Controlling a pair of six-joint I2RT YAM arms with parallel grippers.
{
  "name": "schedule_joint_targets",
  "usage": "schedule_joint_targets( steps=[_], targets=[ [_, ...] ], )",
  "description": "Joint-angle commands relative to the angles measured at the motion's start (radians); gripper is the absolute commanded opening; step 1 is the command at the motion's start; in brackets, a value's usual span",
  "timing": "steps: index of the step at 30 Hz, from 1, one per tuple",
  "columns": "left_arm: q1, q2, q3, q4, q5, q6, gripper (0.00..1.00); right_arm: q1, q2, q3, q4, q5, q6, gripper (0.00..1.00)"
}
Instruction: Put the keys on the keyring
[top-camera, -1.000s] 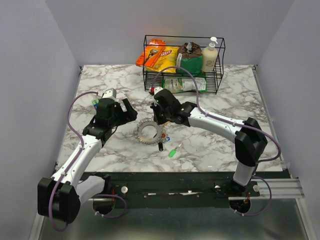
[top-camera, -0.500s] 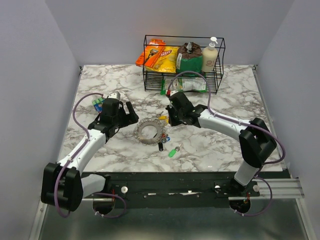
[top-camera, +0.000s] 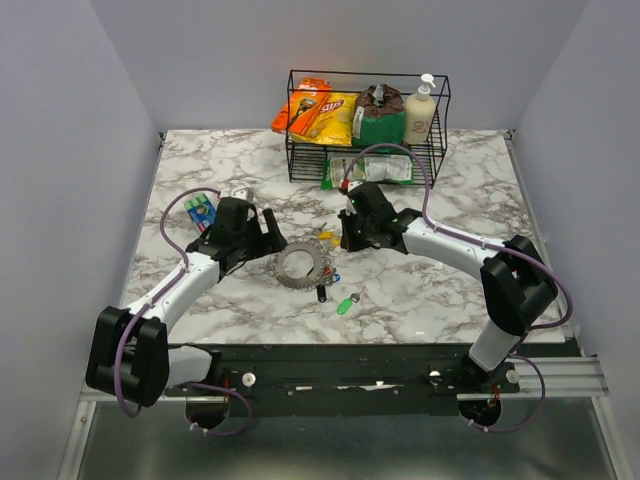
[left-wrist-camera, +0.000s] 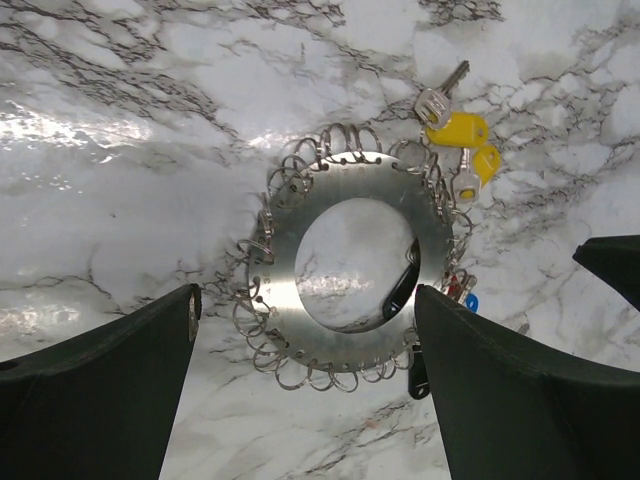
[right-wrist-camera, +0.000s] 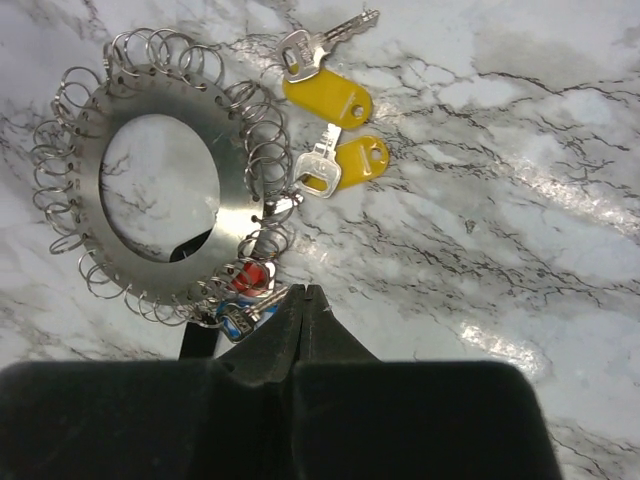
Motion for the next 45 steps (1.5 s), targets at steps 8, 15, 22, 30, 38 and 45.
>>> schedule_joint_targets(
  steps=[8,15,22,30,38,45],
  targets=[
    [-0.108,0.061,0.065,0.025,0.005,-0.003,0.96,0.028,-0.038,-0.038,0.066,-0.139,-0.062,0.08],
    [-0.118,0.079,0.071,0.026,0.025,0.002,0.96,0.106,-0.046,-0.071,0.092,-0.138,-0.085,0.09],
    [-0.118,0.062,0.07,-0.001,0.005,0.017,0.96,0.157,-0.034,-0.086,0.127,-0.142,-0.085,0.13],
    [-0.118,0.039,0.042,-0.028,0.007,0.015,0.96,0.158,0.006,-0.056,0.127,-0.093,-0.077,0.18],
    [-0.118,0.009,-0.008,-0.124,-0.096,-0.018,0.97,0.16,0.103,0.078,0.08,-0.01,-0.062,0.17],
    [-0.118,0.035,-0.081,-0.086,-0.051,-0.072,0.97,0.158,0.204,0.198,0.002,0.072,-0.047,0.16]
  ],
)
